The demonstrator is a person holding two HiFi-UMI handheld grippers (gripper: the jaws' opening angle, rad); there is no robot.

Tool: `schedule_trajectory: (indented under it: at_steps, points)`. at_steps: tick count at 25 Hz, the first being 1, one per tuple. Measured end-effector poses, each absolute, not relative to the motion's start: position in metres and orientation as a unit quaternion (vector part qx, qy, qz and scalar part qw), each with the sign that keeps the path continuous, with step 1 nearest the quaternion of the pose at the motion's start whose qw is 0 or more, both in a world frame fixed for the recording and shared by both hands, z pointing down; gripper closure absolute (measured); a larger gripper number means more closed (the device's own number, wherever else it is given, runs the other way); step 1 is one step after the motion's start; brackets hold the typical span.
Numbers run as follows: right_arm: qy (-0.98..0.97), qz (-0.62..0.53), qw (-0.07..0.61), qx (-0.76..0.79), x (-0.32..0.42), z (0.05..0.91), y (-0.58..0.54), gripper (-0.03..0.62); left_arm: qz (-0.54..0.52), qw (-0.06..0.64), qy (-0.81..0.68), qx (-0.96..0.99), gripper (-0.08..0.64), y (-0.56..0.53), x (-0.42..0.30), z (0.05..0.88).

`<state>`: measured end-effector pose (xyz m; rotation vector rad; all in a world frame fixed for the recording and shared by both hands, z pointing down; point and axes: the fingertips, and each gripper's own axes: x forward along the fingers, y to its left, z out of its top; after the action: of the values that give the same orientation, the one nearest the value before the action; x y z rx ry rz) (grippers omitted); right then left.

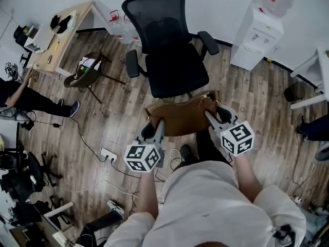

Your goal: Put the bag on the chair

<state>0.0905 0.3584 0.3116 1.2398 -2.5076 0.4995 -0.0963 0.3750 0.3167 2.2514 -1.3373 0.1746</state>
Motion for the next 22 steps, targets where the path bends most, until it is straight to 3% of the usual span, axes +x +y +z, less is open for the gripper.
schedule_trajectory:
  at_steps: [22]
  points:
    - [-0.896,0.173,0.143,0.383,0.121,0.3,0.218,0.466,0.08,0.24,-0.536,0.806,0.462,0.25,-0.063,0.301]
